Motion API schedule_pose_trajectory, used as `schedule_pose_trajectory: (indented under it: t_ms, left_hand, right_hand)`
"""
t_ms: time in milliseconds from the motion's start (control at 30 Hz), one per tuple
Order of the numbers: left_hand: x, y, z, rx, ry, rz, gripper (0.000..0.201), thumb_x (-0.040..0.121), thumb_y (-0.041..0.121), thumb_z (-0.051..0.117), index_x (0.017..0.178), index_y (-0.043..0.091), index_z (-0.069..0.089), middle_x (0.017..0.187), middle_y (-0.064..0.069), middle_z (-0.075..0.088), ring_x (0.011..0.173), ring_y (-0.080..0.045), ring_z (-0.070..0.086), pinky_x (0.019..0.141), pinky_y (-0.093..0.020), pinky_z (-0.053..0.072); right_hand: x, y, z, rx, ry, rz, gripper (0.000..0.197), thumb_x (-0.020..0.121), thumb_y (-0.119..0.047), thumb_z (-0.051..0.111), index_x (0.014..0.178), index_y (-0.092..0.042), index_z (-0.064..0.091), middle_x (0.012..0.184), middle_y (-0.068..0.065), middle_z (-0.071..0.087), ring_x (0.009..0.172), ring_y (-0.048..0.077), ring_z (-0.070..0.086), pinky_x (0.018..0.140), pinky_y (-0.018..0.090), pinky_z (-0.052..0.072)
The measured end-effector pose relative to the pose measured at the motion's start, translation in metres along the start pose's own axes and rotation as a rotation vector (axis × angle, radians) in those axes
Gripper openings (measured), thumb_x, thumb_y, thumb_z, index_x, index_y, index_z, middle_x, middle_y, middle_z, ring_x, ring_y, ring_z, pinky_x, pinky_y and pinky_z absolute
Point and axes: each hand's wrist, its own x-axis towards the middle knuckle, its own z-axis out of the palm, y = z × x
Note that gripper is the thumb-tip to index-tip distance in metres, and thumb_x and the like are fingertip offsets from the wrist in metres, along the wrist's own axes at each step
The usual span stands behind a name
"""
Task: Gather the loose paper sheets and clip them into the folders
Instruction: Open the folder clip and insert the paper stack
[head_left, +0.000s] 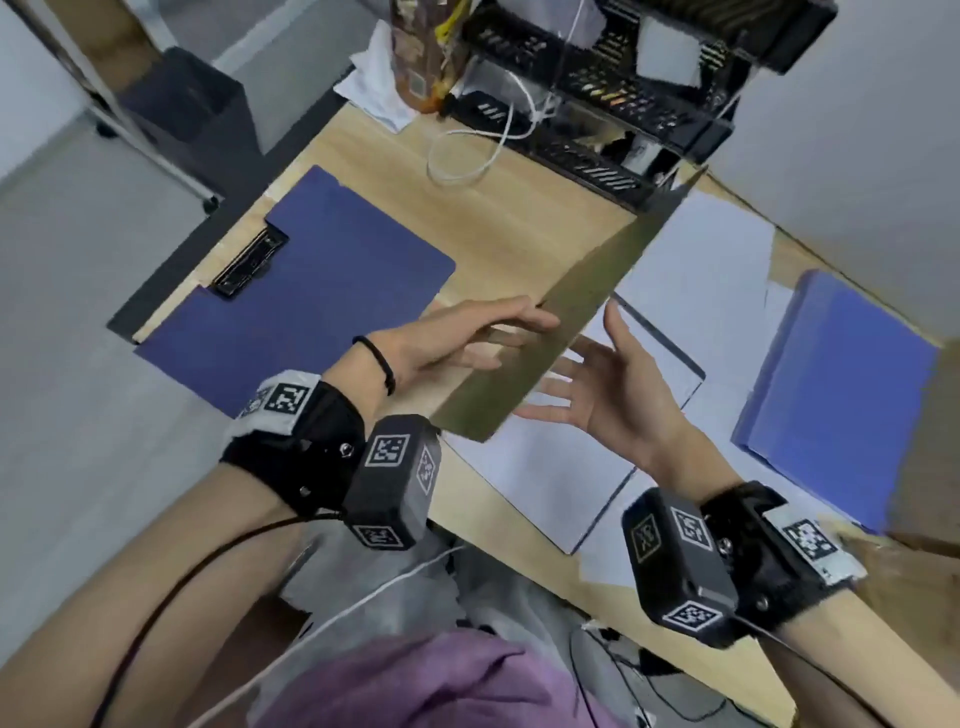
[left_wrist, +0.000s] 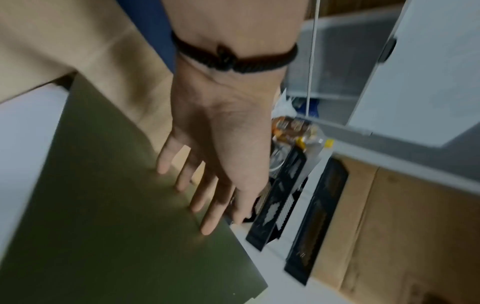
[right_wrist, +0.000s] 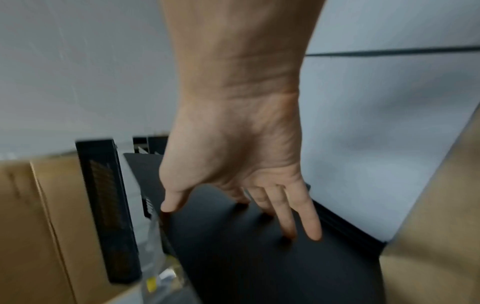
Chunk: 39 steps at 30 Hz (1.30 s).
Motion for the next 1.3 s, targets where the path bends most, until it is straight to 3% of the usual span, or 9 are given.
schedule_pose_trajectory:
  t_ms: [133,267,367,500,633,833,967,1167,1300]
  left_hand:
    - [0.049,-0.009,0.039,0.196,-0.022,-0.057,0.029,0.1,0.032,0.043,0.115,0.029,0.068,0.123,0.023,0.06,0.118,0.003,0.051,0.099,-0.02,0.037]
    - [0.093,-0.033,0.069,0.415,-0.03,-0.18,0.027,0.1,0.025,0.043,0.116,0.033,0.064,0.118,0.019,0.058,0.111,-0.002,0.05,0.085,-0.021,0.039]
    - [0.115,-0.052,0.089,0.624,0.045,-0.253,0.029,0.098,0.015,0.046,0.121,0.02,0.062,0.12,-0.005,0.062,0.109,-0.02,0.056,0.077,-0.024,0.041]
    - [0.136,-0.062,0.099,0.818,0.13,-0.287,0.025,0.092,0.009,0.047,0.11,0.021,0.061,0.084,0.009,0.056,0.076,-0.017,0.053,0.062,-0.023,0.041]
    - [0.154,-0.061,0.099,0.824,0.291,-0.301,0.02,0.089,0.011,0.049,0.101,0.024,0.058,0.071,0.009,0.051,0.074,-0.019,0.051,0.057,-0.024,0.036]
    - [0.142,-0.062,0.081,1.043,0.673,-0.262,0.044,0.078,0.02,0.063,0.121,0.02,0.052,0.118,-0.006,0.05,0.115,-0.028,0.045,0.094,-0.036,0.039]
    - [0.13,-0.069,0.059,0.97,0.754,-0.295,0.061,0.074,0.024,0.069,0.131,0.021,0.046,0.132,-0.012,0.038,0.124,-0.031,0.038,0.104,-0.035,0.034]
    - [0.133,-0.07,0.043,0.779,0.838,-0.307,0.058,0.072,0.027,0.071,0.125,0.023,0.048,0.124,-0.009,0.051,0.118,-0.028,0.046,0.101,-0.034,0.037]
    - [0.135,-0.065,0.025,0.631,0.831,-0.315,0.056,0.072,0.033,0.071,0.121,0.016,0.05,0.117,-0.005,0.061,0.108,-0.028,0.059,0.094,-0.04,0.049]
  right_hand:
    - [-0.033,0.001,-0.059,0.109,0.111,-0.102,0.07,0.095,-0.065,0.025,0.132,-0.015,0.057,0.126,0.008,0.066,0.109,0.027,0.067,0.088,0.05,0.054]
    - [-0.044,0.037,-0.118,0.155,0.398,-0.073,0.036,0.101,-0.043,0.04,0.11,-0.022,0.067,0.1,0.006,0.061,0.078,0.02,0.06,0.065,0.031,0.053]
    - [-0.046,0.065,-0.152,0.179,0.521,-0.028,0.02,0.098,-0.027,0.047,0.105,-0.021,0.066,0.104,0.005,0.061,0.089,0.021,0.059,0.088,0.038,0.049]
    - [-0.047,0.074,-0.178,0.261,0.606,-0.043,0.016,0.099,-0.022,0.049,0.113,-0.02,0.055,0.111,0.003,0.055,0.102,0.021,0.054,0.098,0.039,0.044]
    - [-0.038,0.065,-0.19,0.259,0.552,-0.057,0.014,0.099,-0.023,0.048,0.111,-0.024,0.056,0.111,0.002,0.056,0.102,0.02,0.055,0.1,0.039,0.042]
    - [-0.022,0.055,-0.198,0.266,0.463,-0.042,0.034,0.103,-0.025,0.044,0.135,-0.014,0.048,0.124,0.007,0.061,0.115,0.023,0.06,0.106,0.04,0.042]
    - [-0.013,0.057,-0.199,0.297,0.466,-0.019,0.037,0.101,-0.025,0.047,0.135,-0.01,0.049,0.126,0.009,0.064,0.114,0.022,0.064,0.103,0.038,0.046]
    - [-0.012,0.062,-0.184,0.154,0.521,-0.019,0.032,0.1,-0.016,0.049,0.131,-0.01,0.052,0.125,0.008,0.065,0.113,0.023,0.064,0.094,0.032,0.05]
    - [-0.009,0.063,-0.167,0.165,0.597,-0.053,0.021,0.097,-0.016,0.054,0.118,-0.016,0.058,0.113,0.002,0.066,0.105,0.019,0.063,0.099,0.037,0.046]
